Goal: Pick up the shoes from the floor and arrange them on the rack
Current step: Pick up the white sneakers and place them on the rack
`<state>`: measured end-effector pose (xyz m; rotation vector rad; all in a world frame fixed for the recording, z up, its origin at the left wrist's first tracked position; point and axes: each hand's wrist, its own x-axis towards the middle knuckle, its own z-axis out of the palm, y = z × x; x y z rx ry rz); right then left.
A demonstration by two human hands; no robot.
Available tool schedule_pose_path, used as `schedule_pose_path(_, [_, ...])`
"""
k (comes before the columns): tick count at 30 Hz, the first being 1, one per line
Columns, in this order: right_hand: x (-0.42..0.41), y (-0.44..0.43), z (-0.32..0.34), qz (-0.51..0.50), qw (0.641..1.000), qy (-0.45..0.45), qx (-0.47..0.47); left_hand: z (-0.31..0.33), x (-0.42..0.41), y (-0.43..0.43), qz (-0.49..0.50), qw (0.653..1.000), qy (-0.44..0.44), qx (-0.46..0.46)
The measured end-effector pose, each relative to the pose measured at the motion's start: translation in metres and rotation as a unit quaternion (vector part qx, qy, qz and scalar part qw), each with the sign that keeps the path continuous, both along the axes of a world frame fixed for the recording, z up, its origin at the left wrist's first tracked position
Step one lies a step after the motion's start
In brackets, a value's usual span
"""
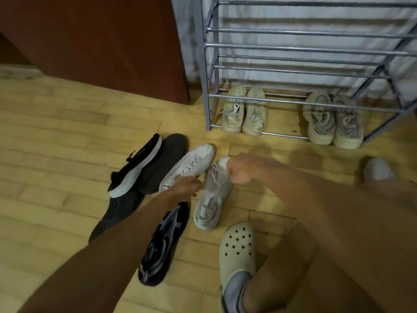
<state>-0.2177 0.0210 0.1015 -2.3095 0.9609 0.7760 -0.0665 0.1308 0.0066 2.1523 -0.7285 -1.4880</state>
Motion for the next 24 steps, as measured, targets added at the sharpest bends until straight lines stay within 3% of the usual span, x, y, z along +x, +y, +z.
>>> schedule_pose_path(4, [0.002, 0.024, -0.004, 0.025, 0.999, 0.013, 0.038, -0.028, -0.014, 0.030, -0.086, 0.995, -0.011, 0.047])
schedule_pose_path(11, [0.013, 0.019, -0.014, 0.075, 0.997, 0.024, 0.018, -0.072, -0.027, 0.037, -0.075, 0.990, -0.066, 0.104])
schedule_pose_path(14, [0.010, 0.009, -0.024, 0.076, 0.996, 0.014, 0.038, -0.083, -0.039, 0.026, -0.217, 0.956, -0.145, 0.133])
schedule_pose_path(15, [0.007, 0.006, -0.027, 0.076, 0.996, 0.014, 0.044, -0.086, -0.041, 0.023, -0.214, 0.954, -0.162, 0.136])
schedule_pose_path(18, [-0.004, -0.008, -0.040, 0.096, 0.994, 0.038, 0.048, -0.093, -0.041, 0.015, -0.049, 0.978, -0.142, 0.143])
schedule_pose_path(21, [-0.014, -0.020, -0.051, 0.070, 0.995, 0.041, 0.058, -0.093, -0.038, 0.008, 0.088, 0.988, -0.037, 0.126])
schedule_pose_path(24, [-0.022, -0.025, -0.051, 0.038, 0.996, 0.033, 0.070, -0.087, -0.039, 0.003, 0.072, 0.992, -0.002, 0.101])
